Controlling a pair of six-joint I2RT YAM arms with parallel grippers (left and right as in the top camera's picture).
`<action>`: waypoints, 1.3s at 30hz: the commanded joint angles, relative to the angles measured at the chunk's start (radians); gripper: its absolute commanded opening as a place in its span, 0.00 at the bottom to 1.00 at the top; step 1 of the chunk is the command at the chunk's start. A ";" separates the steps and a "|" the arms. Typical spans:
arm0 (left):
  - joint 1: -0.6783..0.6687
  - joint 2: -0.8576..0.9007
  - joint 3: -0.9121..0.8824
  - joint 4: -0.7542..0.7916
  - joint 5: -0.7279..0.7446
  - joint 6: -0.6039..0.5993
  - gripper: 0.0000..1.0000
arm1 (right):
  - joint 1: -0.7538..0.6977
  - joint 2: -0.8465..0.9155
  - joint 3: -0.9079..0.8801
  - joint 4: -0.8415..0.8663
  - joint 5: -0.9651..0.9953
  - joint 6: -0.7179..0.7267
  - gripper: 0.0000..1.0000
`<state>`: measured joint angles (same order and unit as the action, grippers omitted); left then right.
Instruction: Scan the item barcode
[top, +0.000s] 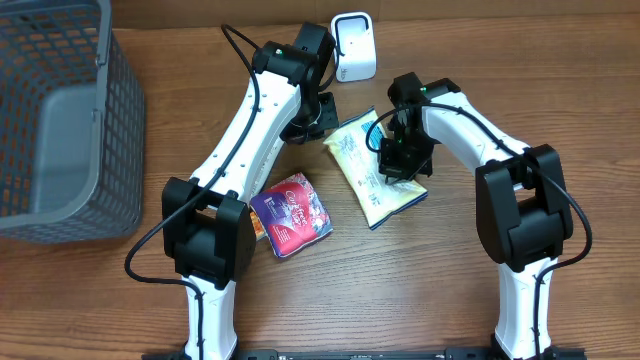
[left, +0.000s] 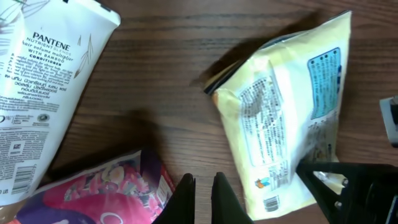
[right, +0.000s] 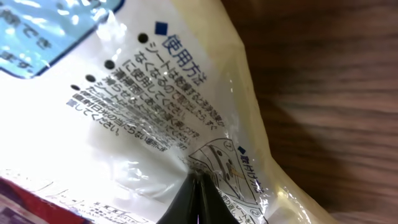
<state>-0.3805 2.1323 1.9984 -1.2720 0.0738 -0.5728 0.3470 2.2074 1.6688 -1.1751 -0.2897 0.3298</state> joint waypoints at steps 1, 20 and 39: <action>-0.019 -0.010 -0.007 0.018 0.005 -0.014 0.04 | 0.005 0.013 0.056 -0.013 -0.003 0.018 0.05; -0.105 -0.010 -0.269 0.404 0.050 -0.148 0.04 | -0.017 0.013 0.121 -0.185 0.000 -0.046 0.04; -0.085 -0.010 -0.405 0.486 -0.051 -0.232 0.04 | -0.015 0.010 -0.022 -0.124 0.134 0.042 0.04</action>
<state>-0.4816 2.1323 1.5883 -0.7677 0.0635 -0.7765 0.3283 2.2169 1.6733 -1.2846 -0.2562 0.3279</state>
